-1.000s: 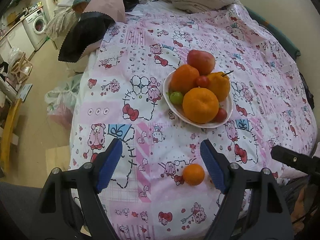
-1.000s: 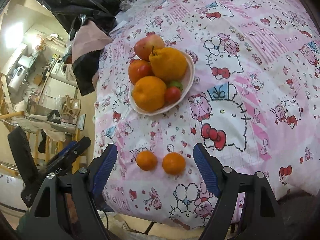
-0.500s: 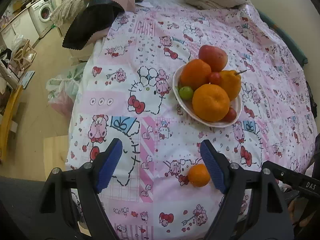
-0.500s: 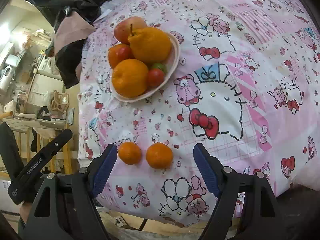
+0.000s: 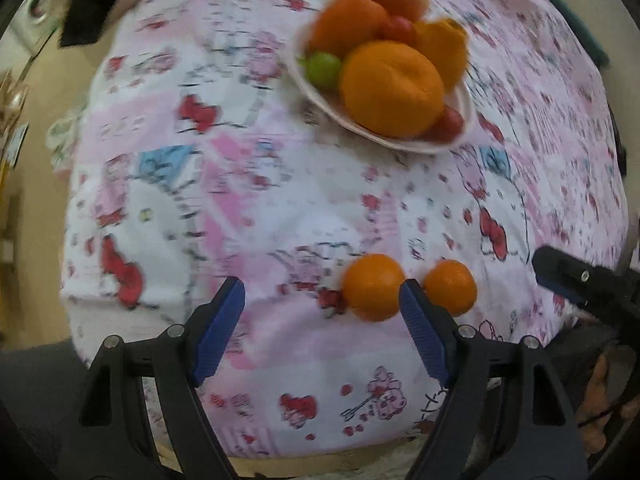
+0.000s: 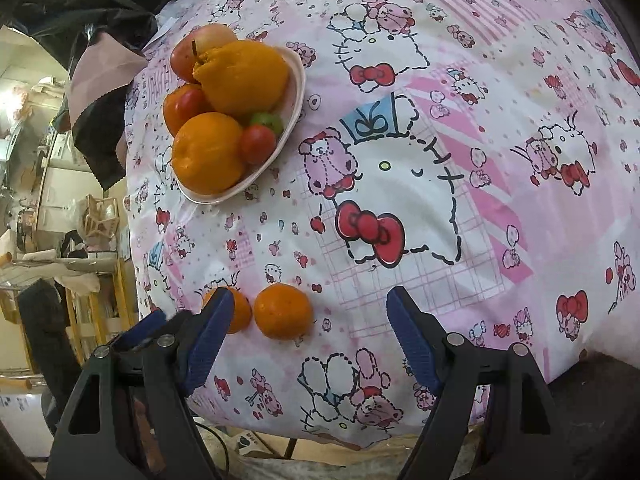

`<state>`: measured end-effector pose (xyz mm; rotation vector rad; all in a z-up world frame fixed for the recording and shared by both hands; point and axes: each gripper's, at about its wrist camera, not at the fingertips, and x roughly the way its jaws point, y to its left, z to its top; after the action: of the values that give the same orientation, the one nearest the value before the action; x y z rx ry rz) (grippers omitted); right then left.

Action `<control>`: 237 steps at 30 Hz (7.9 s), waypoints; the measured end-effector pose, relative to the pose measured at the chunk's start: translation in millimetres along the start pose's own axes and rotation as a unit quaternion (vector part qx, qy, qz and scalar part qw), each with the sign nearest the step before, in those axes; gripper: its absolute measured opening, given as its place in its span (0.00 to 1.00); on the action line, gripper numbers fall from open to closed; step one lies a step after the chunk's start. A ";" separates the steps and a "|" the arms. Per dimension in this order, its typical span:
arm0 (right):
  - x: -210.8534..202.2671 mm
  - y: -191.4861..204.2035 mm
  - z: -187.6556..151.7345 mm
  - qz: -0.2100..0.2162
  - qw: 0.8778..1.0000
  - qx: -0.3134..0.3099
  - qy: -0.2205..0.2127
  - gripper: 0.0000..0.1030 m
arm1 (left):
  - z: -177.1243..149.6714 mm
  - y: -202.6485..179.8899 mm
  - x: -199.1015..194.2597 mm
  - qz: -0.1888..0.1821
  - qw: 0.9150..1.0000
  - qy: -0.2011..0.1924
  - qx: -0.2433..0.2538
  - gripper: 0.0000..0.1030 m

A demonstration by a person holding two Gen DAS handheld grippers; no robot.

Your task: Organize fruits

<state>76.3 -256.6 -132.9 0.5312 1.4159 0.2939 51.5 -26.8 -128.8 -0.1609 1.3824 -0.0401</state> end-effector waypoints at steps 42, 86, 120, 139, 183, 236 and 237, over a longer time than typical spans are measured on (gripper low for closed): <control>85.0 70.0 -39.6 -0.165 0.952 -0.242 0.084 0.78 | 7.2 19.6 -16.4 0.036 0.998 -0.042 -0.029 0.36; -9.8 80.5 -15.0 0.000 0.977 -0.206 -0.047 0.36 | 2.3 26.3 -22.8 0.083 0.992 -0.092 -0.010 0.36; -74.4 85.7 62.1 0.078 0.966 -0.170 -0.176 0.36 | 77.2 22.1 -102.8 0.023 0.981 -0.187 -0.033 0.36; -35.9 65.3 107.6 0.059 0.983 -0.111 -0.135 0.36 | 171.7 -43.4 -21.2 -0.010 0.988 -0.144 0.049 0.36; 40.7 32.4 116.7 0.004 0.998 -0.066 -0.025 0.37 | 97.5 29.3 -71.6 0.033 0.990 -0.130 -0.048 0.84; -78.9 92.8 -19.6 -0.082 0.934 -0.217 -0.272 0.99 | -5.4 15.8 -131.5 0.043 0.952 -0.304 0.005 1.00; -78.4 93.2 -19.4 -0.086 0.933 -0.219 -0.274 1.00 | -4.8 14.7 -130.0 0.045 0.952 -0.304 0.008 1.00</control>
<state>56.6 -213.1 -19.2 0.0995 0.8086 0.2814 21.3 3.2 -5.0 -0.0853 0.7707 0.0713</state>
